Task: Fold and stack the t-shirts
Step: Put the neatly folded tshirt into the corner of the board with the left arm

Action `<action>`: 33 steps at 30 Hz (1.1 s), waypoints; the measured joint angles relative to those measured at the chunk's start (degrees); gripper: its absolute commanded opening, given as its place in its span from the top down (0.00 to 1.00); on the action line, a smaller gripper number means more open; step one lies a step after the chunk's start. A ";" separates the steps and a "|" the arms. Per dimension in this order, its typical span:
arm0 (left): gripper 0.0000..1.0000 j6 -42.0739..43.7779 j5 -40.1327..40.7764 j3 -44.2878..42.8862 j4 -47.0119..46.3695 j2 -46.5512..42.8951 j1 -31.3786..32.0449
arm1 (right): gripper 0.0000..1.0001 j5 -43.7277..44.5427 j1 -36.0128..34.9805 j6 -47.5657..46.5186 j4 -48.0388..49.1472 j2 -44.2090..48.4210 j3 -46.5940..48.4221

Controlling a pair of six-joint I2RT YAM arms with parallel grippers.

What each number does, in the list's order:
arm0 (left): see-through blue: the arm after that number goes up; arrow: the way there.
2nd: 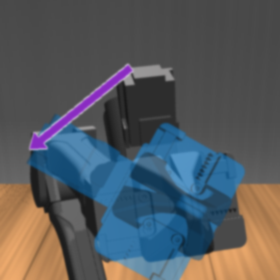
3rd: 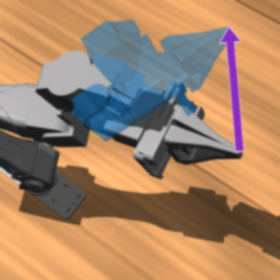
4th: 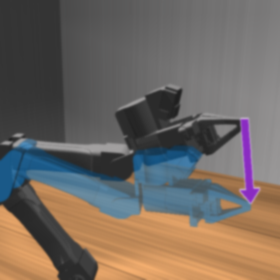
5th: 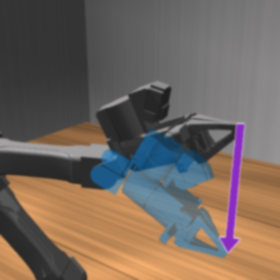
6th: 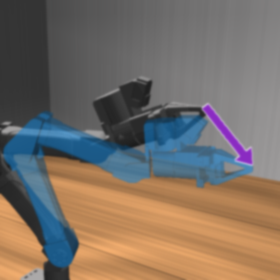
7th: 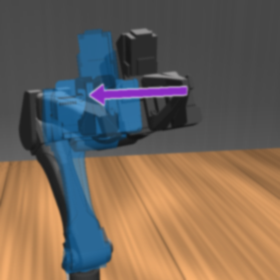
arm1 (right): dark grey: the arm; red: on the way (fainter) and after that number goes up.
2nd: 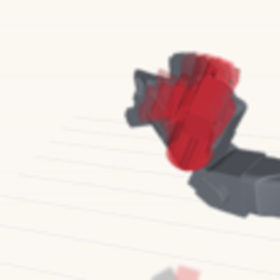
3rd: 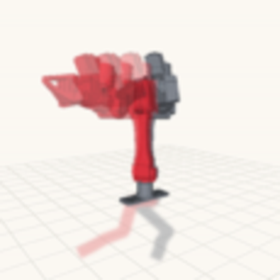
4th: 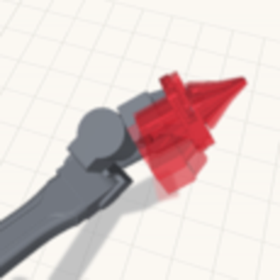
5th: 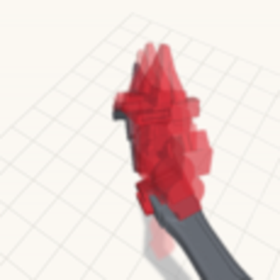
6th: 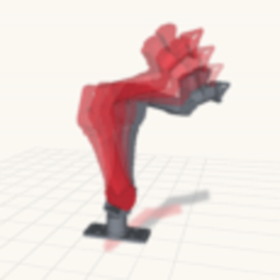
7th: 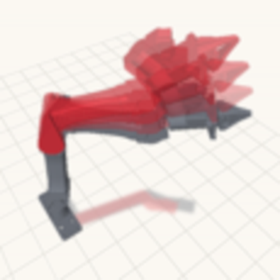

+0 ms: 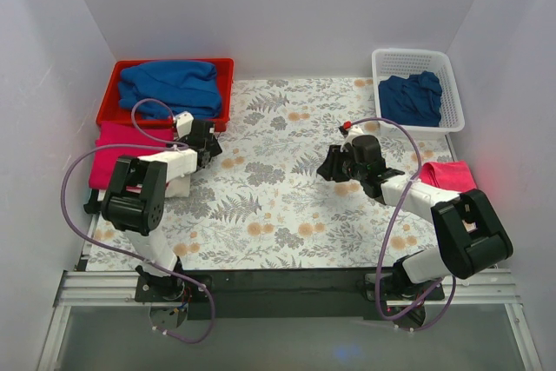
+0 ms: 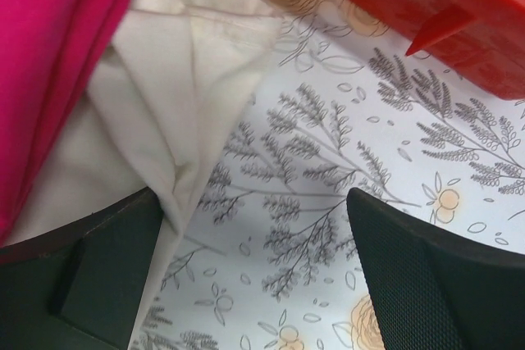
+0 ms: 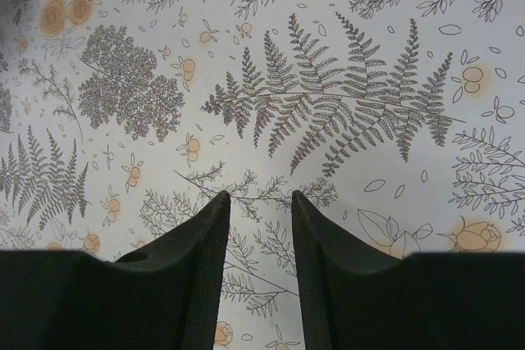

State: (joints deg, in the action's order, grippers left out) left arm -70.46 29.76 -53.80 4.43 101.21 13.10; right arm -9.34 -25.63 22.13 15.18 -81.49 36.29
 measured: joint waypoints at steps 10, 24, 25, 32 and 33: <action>0.07 -8.02 4.35 4.55 4.72 -6.71 0.63 | 0.58 0.02 0.00 0.02 0.00 -0.24 0.00; 0.02 -7.76 0.48 3.28 2.97 -8.39 1.70 | 0.56 0.44 0.00 -0.02 -0.04 1.60 -0.04; 0.04 -7.72 -0.35 4.31 2.73 -9.97 2.10 | 0.56 0.46 0.00 -0.02 -0.04 2.12 -0.09; 0.04 -7.45 -2.21 8.87 3.02 -25.68 4.55 | 0.57 0.61 0.00 0.02 0.02 3.10 -0.50; 0.04 -7.37 -2.12 8.87 3.04 -27.10 4.74 | 0.57 0.59 0.00 0.02 -0.02 3.10 -0.66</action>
State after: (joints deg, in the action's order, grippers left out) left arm -77.82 27.64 -44.93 7.46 74.11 17.85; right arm -8.75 -25.63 22.15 15.16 -78.39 35.64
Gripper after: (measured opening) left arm 0.957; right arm 0.430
